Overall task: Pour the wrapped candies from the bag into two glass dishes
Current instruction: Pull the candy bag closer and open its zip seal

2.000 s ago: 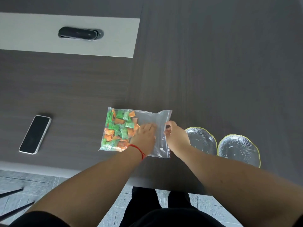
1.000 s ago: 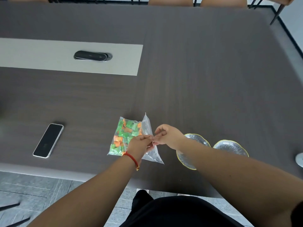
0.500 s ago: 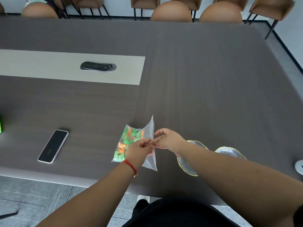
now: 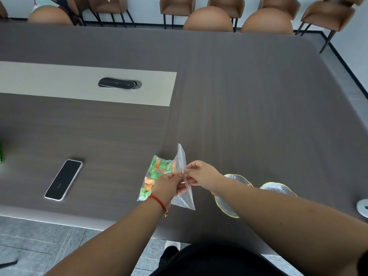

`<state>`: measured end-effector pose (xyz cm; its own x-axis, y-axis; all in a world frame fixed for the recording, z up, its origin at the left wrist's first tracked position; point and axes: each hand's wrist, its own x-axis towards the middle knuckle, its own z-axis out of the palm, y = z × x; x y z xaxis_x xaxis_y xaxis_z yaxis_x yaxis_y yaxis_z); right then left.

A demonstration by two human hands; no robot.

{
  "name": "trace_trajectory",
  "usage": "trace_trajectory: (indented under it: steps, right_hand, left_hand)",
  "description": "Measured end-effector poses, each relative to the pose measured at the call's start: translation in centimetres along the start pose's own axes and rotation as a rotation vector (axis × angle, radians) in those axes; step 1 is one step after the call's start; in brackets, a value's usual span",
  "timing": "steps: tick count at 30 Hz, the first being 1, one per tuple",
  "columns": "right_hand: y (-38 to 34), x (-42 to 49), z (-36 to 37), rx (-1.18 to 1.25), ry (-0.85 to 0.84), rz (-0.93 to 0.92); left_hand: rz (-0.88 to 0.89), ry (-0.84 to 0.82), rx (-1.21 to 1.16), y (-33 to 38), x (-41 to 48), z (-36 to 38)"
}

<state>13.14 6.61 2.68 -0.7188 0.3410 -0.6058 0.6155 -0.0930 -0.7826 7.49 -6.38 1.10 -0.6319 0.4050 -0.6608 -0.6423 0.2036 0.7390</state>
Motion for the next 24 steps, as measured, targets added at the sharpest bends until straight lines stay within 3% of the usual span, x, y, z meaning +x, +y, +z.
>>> trace_trajectory:
  steps: [5, 10, 16, 21, 24]
  right_hand:
    - [-0.6, -0.2, 0.2, -0.399, 0.025, -0.084]
    - [-1.0, 0.0, 0.4, -0.697, 0.052, -0.192]
    - [-0.6, 0.2, -0.6, -0.686, 0.149, -0.176]
    - [0.5, 0.4, -5.1, -1.009, 0.194, -0.114]
    - [1.0, 0.3, -5.8, -1.138, 0.197, -0.163]
  left_hand:
    - [0.009, -0.023, 0.117, -0.3, 0.1, -0.1]
    - [0.001, 0.054, 0.180, -0.3, 0.3, -0.1]
    - [0.035, 0.218, 0.268, 1.2, 0.8, -0.7]
    - [0.038, 0.329, 0.045, 3.3, 2.0, -4.9]
    - [0.112, 0.302, 0.102, 4.5, 0.8, -4.8]
